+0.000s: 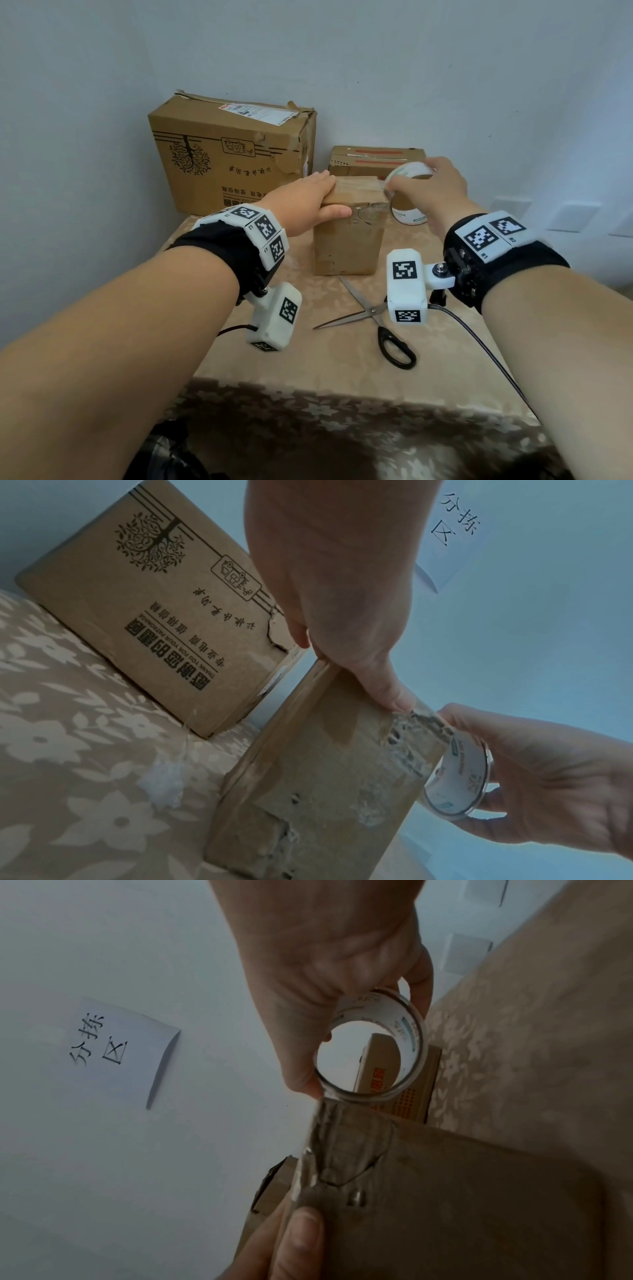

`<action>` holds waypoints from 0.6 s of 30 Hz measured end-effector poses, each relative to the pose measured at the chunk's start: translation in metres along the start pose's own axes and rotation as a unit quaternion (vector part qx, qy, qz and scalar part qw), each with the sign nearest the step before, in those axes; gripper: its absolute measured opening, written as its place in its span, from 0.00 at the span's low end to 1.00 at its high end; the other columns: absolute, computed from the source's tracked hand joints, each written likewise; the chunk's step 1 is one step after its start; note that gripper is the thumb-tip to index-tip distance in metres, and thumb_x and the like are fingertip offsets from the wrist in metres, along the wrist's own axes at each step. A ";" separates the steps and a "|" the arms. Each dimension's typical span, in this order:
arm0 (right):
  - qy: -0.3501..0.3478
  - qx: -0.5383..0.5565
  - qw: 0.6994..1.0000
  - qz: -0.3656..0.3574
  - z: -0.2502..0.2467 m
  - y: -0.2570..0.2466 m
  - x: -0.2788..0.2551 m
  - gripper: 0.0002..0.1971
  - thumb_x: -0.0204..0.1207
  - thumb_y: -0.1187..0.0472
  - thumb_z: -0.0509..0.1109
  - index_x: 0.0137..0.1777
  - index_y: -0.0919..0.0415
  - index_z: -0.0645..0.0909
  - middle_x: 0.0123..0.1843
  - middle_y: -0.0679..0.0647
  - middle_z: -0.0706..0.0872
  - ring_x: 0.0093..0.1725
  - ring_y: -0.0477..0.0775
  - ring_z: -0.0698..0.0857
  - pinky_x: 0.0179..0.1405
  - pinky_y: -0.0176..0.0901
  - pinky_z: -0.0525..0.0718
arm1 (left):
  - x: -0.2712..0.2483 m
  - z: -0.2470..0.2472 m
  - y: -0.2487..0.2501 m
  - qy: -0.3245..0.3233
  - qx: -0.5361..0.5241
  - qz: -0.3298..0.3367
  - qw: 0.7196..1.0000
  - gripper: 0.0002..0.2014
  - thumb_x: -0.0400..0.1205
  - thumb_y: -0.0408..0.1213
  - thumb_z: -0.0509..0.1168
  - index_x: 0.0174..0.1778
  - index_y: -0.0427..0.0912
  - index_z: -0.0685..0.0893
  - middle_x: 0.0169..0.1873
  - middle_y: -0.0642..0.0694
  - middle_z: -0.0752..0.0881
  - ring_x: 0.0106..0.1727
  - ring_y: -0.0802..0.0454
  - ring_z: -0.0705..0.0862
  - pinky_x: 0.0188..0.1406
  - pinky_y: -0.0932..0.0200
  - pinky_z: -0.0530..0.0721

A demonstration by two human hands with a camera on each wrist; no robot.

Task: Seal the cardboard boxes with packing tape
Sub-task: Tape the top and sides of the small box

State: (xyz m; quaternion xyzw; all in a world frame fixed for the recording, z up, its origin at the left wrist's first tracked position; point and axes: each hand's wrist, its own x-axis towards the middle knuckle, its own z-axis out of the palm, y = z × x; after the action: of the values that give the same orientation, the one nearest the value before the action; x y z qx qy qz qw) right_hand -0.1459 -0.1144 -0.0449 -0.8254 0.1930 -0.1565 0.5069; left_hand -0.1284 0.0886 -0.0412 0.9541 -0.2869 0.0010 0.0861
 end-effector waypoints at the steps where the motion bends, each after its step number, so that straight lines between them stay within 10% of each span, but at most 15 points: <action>1: -0.008 0.016 1.000 0.016 0.001 0.002 -0.002 0.44 0.55 0.50 0.79 0.74 0.49 0.69 0.64 0.53 0.74 0.59 0.55 0.77 0.63 0.56 0.82 | 0.001 0.000 0.000 -0.003 0.001 -0.001 1.000 0.34 0.84 0.58 0.54 0.79 0.38 0.63 0.81 0.41 0.63 0.81 0.48 0.61 0.77 0.50 0.64; 6: -0.038 0.115 0.989 0.084 0.004 0.013 -0.004 0.46 0.47 0.50 0.79 0.70 0.46 0.69 0.59 0.49 0.76 0.59 0.56 0.78 0.60 0.61 0.84 | 0.008 -0.003 0.010 -0.008 0.070 0.007 0.997 0.35 0.84 0.60 0.50 0.80 0.39 0.61 0.77 0.38 0.67 0.76 0.44 0.68 0.72 0.46 0.71; 12: -0.042 0.111 0.991 0.068 0.002 0.014 -0.001 0.34 0.61 0.44 0.75 0.69 0.45 0.69 0.57 0.46 0.77 0.58 0.56 0.78 0.62 0.63 0.81 | 0.035 -0.016 0.034 -0.052 0.246 0.010 0.968 0.36 0.78 0.74 0.40 0.82 0.67 0.46 0.72 0.37 0.74 0.68 0.36 0.73 0.62 0.45 0.68; 18: -0.049 0.163 0.981 0.091 -0.004 0.015 0.000 0.35 0.66 0.43 0.70 0.74 0.46 0.69 0.65 0.53 0.80 0.58 0.61 0.84 0.51 0.61 0.88 | 0.051 0.001 0.052 -0.013 0.103 0.043 0.994 0.41 0.69 0.72 0.64 0.66 0.43 0.65 0.55 0.43 0.78 0.58 0.41 0.80 0.57 0.46 0.78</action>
State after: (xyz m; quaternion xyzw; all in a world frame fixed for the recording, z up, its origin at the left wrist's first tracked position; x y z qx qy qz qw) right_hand -0.1503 -0.1239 -0.0567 -0.7171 0.2142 -0.0982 0.6559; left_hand -0.1144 0.0181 -0.0309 0.9447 -0.3269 0.0216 -0.0170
